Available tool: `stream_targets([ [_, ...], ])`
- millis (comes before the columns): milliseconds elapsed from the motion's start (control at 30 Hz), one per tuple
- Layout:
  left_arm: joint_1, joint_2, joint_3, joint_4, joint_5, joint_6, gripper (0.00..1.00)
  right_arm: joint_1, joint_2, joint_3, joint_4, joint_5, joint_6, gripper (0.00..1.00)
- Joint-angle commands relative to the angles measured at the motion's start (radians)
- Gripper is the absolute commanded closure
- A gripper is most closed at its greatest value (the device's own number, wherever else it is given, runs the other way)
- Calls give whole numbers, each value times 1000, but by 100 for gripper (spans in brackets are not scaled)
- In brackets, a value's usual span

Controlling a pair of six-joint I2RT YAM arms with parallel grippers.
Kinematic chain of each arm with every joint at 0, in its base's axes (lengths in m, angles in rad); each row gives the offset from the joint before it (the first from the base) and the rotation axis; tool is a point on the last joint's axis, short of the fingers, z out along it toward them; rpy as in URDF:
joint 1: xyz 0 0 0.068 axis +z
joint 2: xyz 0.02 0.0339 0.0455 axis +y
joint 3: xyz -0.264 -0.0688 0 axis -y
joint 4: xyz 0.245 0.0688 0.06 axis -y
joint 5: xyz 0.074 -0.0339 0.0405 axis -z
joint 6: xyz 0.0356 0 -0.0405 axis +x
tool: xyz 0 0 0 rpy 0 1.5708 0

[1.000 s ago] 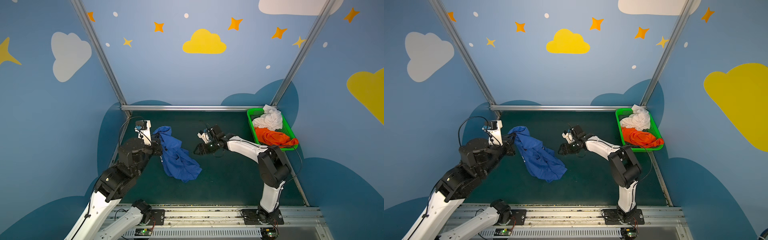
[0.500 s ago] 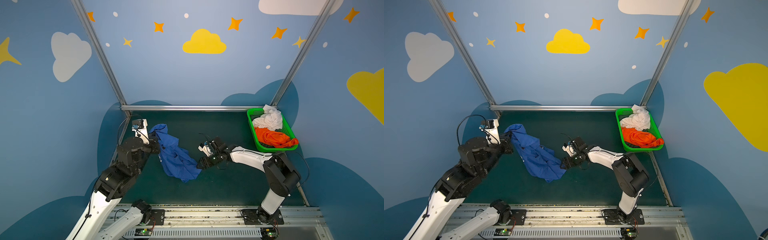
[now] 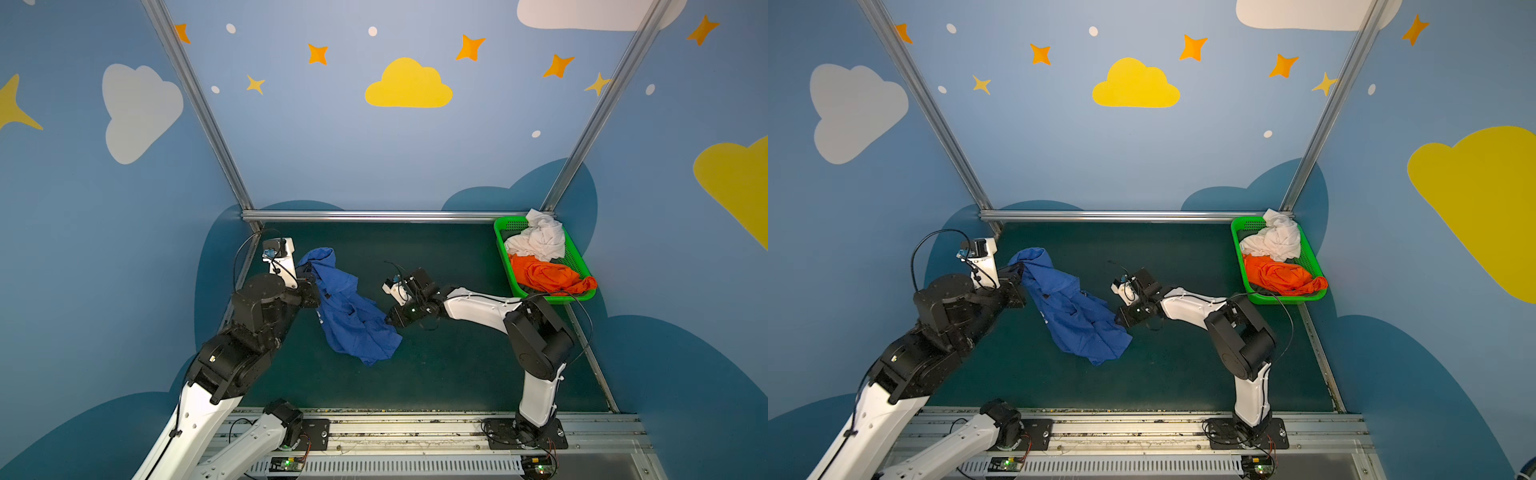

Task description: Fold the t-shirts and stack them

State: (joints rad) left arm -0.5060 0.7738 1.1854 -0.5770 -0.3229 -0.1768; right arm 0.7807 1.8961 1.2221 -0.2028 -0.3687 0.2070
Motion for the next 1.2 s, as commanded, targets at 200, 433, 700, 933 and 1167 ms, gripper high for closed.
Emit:
stream_targets([
  [200, 6, -23, 62, 16, -41, 40, 95, -30, -136, 63, -129, 277, -114, 100],
  [433, 13, 36, 162, -10, -96, 87, 95, -85, -403, 89, -224, 429, -201, 100],
  [700, 24, 129, 301, -89, -67, 95, 95, -85, -632, 159, -364, 421, -291, 100],
  [933, 31, 150, 299, -172, 98, 16, 95, -85, -755, 144, -464, 442, -280, 100],
  [1167, 101, 148, 62, -213, 139, -123, 94, -87, -742, 35, -511, 355, -213, 100],
])
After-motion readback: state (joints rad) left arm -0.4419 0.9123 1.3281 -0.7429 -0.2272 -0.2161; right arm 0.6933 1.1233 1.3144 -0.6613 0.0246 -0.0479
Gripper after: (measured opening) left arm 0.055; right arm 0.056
